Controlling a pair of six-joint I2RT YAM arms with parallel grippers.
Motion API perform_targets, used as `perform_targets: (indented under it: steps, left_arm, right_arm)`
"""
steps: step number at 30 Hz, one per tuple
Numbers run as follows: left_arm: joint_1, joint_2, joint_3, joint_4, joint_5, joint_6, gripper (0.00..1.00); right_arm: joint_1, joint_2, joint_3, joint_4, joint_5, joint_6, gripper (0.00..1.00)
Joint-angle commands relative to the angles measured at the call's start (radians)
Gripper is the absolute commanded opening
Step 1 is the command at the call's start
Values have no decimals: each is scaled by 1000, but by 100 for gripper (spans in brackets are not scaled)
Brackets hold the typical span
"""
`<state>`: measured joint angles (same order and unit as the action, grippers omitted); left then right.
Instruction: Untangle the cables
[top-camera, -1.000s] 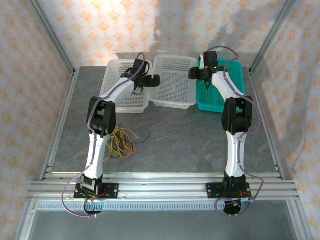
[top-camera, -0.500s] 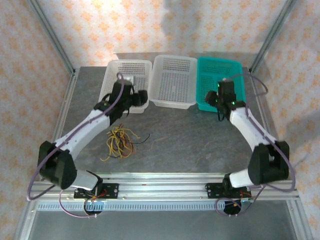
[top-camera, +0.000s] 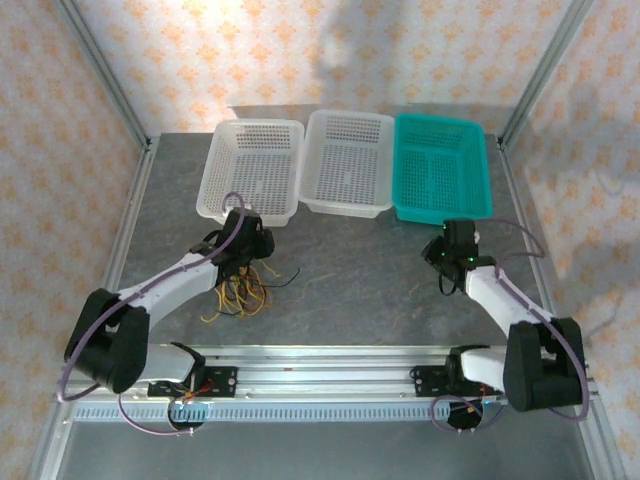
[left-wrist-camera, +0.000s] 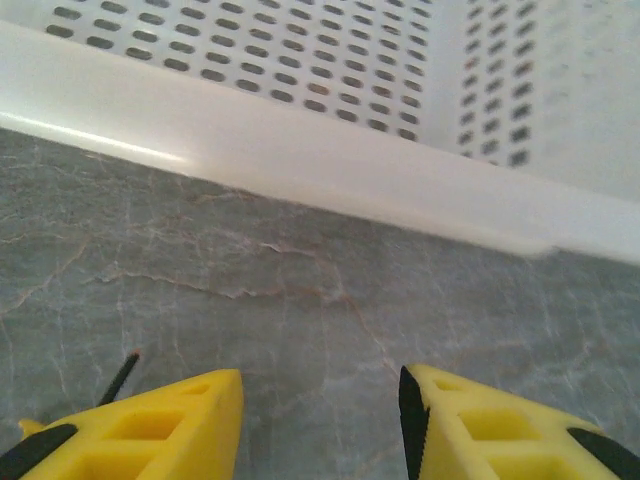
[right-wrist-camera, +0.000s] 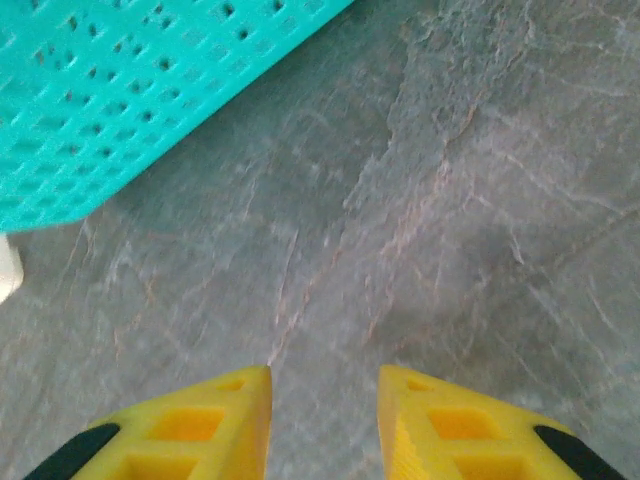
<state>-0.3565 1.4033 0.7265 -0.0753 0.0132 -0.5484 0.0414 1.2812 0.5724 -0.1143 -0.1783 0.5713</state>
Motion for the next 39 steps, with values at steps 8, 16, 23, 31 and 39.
perform_targets:
  steps: [8, 16, 23, 31, 39]
  left_arm:
    - [36, 183, 130, 83, -50, 14, 45]
    - [36, 227, 198, 85, -36, 50, 45]
    - [31, 261, 239, 74, -6, 84, 45]
    - [2, 215, 194, 91, -7, 100, 54]
    - [-75, 43, 49, 175, -15, 92, 68]
  right_arm:
    - [-94, 204, 154, 174, 1, 35, 33]
    - [-157, 286, 261, 159, 11, -2, 33]
    - [-170, 309, 302, 125, 45, -20, 33]
    - [-168, 200, 222, 94, 74, -56, 43]
    - [-40, -57, 58, 17, 186, -104, 52]
